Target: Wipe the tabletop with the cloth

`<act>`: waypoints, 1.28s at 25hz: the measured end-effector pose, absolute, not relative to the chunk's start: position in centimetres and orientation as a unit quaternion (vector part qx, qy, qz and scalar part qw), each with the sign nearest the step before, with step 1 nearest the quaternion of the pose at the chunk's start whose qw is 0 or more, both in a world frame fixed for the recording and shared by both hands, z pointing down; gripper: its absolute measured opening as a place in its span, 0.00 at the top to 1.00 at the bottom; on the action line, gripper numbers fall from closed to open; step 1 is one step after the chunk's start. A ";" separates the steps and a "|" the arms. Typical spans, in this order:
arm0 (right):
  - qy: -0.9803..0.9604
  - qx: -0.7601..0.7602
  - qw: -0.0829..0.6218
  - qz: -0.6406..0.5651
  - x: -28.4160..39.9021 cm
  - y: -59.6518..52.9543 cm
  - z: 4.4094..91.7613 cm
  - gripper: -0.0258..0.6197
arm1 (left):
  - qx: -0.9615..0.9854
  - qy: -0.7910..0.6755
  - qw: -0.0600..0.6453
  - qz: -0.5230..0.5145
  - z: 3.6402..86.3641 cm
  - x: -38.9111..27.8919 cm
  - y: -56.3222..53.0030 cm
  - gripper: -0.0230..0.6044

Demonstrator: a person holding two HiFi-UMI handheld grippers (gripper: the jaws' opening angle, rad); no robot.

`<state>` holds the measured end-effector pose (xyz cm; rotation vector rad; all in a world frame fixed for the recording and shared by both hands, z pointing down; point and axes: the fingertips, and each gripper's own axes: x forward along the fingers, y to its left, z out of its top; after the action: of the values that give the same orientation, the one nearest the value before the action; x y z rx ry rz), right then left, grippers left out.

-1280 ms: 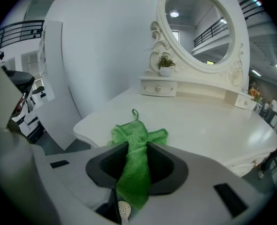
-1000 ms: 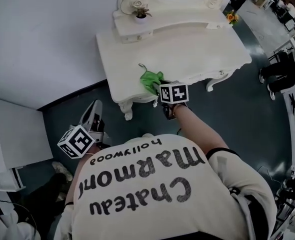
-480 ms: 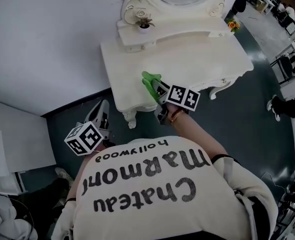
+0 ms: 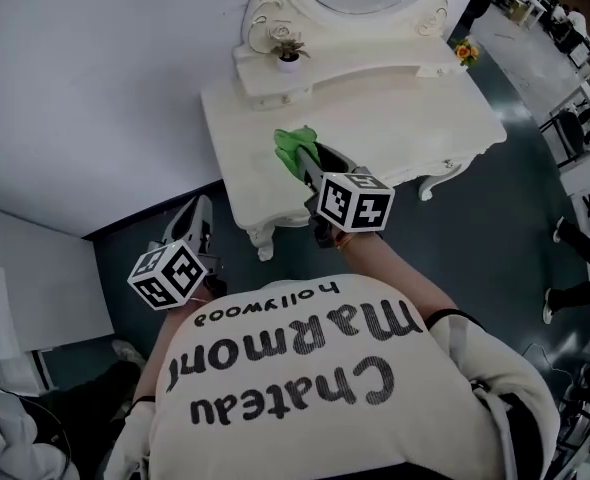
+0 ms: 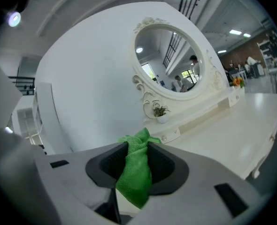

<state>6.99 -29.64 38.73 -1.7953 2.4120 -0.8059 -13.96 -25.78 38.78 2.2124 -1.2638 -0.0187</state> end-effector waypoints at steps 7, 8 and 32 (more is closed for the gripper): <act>0.792 -0.571 -0.045 -0.210 6.0 -29.5 39.4 0.75 | 0.830 -0.471 0.297 0.001 39.4 -13.8 -25.5 0.95; 0.792 -0.571 -0.049 -0.210 5.9 -29.5 39.5 0.75 | 0.830 -0.471 0.298 0.001 39.5 -13.9 -25.5 0.95; 0.789 -0.569 -0.081 -0.220 5.6 -28.2 41.6 0.75 | 0.830 -0.468 0.305 0.002 40.2 -13.9 -24.5 0.95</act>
<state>5.59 -28.22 41.59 -1.8850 2.6132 -0.7278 -13.93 -24.54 40.21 2.1969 -1.2389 0.0057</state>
